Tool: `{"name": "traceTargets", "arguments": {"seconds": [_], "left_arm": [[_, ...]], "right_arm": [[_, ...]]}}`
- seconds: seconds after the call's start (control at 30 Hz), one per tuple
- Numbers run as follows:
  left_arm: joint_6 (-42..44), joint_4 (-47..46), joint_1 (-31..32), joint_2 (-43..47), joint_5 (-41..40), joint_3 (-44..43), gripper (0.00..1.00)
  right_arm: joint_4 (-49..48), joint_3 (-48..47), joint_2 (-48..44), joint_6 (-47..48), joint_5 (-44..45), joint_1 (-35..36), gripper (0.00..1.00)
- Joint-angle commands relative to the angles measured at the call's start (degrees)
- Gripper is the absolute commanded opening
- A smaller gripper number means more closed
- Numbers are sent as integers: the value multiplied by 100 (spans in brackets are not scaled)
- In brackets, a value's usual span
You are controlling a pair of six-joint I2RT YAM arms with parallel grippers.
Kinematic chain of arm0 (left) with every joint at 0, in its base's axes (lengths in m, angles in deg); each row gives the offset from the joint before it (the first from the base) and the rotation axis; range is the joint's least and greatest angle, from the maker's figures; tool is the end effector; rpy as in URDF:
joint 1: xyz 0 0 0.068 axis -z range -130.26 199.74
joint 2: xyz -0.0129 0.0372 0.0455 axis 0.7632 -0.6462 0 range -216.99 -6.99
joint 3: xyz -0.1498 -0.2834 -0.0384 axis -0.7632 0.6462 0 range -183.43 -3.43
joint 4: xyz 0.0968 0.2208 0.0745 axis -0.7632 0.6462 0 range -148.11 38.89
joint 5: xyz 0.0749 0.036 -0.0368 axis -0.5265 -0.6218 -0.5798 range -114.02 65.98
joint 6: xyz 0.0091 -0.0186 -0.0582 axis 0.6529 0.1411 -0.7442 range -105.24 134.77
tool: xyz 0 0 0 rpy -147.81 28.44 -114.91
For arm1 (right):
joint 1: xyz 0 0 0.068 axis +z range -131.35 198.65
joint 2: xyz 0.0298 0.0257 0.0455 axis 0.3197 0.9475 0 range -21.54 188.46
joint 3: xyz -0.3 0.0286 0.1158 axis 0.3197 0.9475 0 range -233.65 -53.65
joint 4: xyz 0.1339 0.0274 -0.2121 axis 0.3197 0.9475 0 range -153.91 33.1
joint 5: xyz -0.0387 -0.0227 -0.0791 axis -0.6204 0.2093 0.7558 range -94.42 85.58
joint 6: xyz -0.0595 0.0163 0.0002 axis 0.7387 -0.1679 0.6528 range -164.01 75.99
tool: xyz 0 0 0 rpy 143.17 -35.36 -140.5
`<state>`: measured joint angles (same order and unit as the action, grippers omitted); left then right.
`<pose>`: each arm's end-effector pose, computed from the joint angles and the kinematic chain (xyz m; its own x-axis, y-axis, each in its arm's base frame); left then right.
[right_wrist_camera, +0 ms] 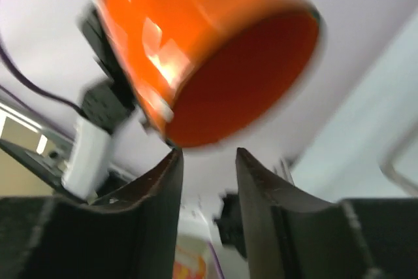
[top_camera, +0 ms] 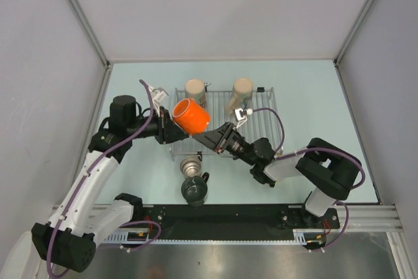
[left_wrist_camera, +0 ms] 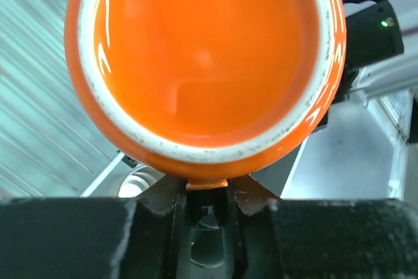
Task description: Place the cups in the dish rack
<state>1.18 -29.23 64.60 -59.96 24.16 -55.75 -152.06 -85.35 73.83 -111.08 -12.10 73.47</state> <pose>0.1432 -0.0739 0.3708 -0.6505 0.0105 -0.7594 0.6635 0.4946 -0.5615 0.1775 0.2626 0.2931 -0.7176 0.5662 -0.4056 -0.5628 -0.1283 0.8166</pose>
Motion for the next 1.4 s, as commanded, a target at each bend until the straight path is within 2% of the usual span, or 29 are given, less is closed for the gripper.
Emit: {"name": "traceTargets", "arguments": {"seconds": [0.0,0.1,0.13,0.2,0.23,0.3,0.33,0.4,0.43,0.53,0.67,0.87,1.07,1.37], "left_arm": [[856,-1025,141,322,412,-763,0],[962,-1008,167,305,52,-763,0],[1006,-981,193,270,-80,-771,0],[1181,-885,403,173,-685,-771,0],[1270,-858,500,25,-862,-763,0],[1350,-806,834,-134,-1415,-736,0],[1489,-797,957,-352,-1556,-728,0],[1587,-788,1396,-582,-2152,-754,0],[1622,-788,1511,-826,-2329,-797,1],[1727,-841,1801,-1389,-2760,-990,0],[1833,-849,1942,-2022,-3130,-1325,0],[1938,-867,2057,-2796,-3640,-1782,0],[1930,-919,2101,-3368,-4097,-2107,0],[1877,-1113,2136,-3949,-4510,-2458,0]], "right_arm": [[-307,822,-508,326,-1033,-59,45],[131,1175,-1063,492,-1200,-279,48],[376,1201,-1543,563,-1235,-314,50],[1342,1202,-2142,905,-1271,-394,52],[2224,1141,-2763,1080,-1262,-403,55],[3317,781,-3496,1667,-1175,-403,56],[4524,614,-4195,1879,-1096,-394,59],[5585,54,-4762,2615,-745,-359,62],[6513,-115,-5043,2803,-587,-341,63],[7782,-669,-5730,3419,194,-271,65],[8315,-715,-6153,3674,539,-297,66],[8605,-591,-6127,3850,672,-438,66],[8632,-504,-5987,3956,636,-526,65],[8631,-249,-6241,4096,461,-561,66]]}}
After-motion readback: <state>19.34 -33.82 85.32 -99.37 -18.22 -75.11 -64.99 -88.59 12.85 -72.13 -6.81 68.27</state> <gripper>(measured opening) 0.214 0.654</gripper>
